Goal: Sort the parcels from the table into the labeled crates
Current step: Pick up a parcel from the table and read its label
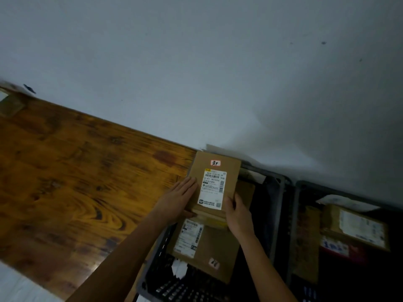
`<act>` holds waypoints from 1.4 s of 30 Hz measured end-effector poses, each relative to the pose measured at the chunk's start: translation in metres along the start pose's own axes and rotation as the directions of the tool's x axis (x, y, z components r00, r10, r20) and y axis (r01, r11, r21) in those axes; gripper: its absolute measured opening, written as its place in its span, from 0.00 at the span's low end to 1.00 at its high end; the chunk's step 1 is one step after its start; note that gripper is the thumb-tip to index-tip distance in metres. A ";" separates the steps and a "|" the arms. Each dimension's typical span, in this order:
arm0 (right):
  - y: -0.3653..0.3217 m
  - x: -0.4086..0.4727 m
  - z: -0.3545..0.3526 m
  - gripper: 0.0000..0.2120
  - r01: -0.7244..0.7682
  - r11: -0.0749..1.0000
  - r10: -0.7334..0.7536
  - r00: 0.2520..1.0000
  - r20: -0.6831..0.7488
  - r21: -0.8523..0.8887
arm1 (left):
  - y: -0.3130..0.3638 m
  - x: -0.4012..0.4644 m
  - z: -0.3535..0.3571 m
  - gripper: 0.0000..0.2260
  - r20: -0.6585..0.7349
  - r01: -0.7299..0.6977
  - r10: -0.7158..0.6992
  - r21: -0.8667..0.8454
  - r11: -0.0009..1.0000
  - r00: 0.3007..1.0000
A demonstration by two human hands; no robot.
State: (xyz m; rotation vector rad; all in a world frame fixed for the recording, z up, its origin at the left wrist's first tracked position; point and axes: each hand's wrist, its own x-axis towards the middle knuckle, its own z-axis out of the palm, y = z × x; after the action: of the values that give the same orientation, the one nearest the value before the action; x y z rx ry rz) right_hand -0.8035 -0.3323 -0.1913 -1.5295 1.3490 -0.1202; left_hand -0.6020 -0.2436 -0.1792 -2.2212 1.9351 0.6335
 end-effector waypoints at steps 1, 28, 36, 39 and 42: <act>-0.001 -0.001 0.000 0.18 -0.013 1.000 0.012 1.000 0.017 0.013 | -0.003 0.000 -0.002 0.47 0.004 -0.005 0.005 -0.009 1.000 1.000; -0.024 -0.026 -0.011 0.35 0.147 0.888 -0.101 0.987 0.127 -0.435 | 0.010 -0.020 -0.030 0.50 0.043 0.085 -0.085 0.019 0.996 0.995; -0.109 -0.053 -0.078 0.28 0.261 0.780 -0.240 0.964 0.113 -0.568 | 0.044 -0.049 -0.139 0.33 -0.108 0.176 -0.182 -0.061 0.982 0.977; -0.151 -0.076 -0.106 0.30 0.277 0.715 -0.302 0.950 0.074 -0.642 | 0.054 -0.055 -0.178 0.31 -0.185 0.179 -0.189 -0.073 0.981 0.964; -0.188 -0.100 -0.132 0.30 0.312 0.653 -0.404 0.914 0.031 -0.690 | 0.063 -0.069 -0.221 0.30 -0.276 0.178 -0.187 -0.058 0.982 0.943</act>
State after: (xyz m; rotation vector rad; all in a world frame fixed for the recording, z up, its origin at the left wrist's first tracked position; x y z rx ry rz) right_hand -0.8002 -0.3695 0.0567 -2.4639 1.2229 0.0511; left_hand -0.6190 -0.2715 0.0580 -2.5928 1.8115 0.3407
